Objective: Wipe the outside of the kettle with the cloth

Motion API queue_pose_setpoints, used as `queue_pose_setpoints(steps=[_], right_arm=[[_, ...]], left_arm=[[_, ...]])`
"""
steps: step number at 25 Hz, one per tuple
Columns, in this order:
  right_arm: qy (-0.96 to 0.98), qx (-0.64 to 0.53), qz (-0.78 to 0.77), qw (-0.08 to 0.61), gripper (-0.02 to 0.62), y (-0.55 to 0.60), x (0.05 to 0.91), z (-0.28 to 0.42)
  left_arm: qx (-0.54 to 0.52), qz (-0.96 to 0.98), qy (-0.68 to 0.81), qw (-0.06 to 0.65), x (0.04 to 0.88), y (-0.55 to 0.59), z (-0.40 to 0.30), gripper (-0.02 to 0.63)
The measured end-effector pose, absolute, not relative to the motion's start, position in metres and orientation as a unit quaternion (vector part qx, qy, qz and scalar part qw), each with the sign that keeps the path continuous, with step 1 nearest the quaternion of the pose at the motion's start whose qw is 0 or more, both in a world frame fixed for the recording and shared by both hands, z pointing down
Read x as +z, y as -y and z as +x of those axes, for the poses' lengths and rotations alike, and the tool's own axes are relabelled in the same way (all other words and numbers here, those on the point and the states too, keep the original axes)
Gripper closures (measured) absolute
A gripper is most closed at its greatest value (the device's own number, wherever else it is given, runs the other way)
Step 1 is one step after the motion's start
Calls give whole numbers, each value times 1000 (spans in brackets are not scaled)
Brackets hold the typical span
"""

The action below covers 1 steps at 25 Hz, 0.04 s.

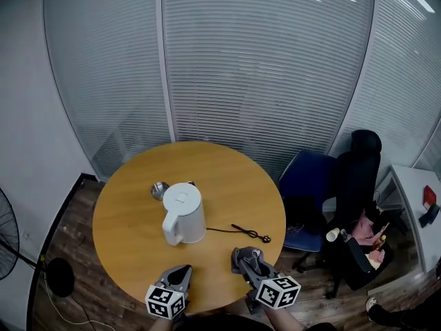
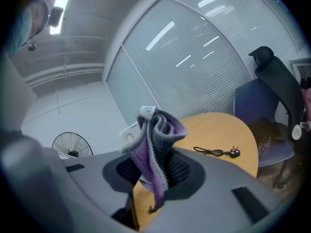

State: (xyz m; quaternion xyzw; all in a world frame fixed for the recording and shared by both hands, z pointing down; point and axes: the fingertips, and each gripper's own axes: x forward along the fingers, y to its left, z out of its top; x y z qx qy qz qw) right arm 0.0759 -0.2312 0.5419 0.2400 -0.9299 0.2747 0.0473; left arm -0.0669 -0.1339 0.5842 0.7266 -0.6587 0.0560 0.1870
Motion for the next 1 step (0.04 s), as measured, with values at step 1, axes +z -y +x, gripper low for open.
queue_pose_setpoints(steps=[1], right_arm=[[930, 275, 239, 47, 485, 231, 541, 75]], left_arm=[[56, 727, 659, 187, 584, 134, -67, 595]])
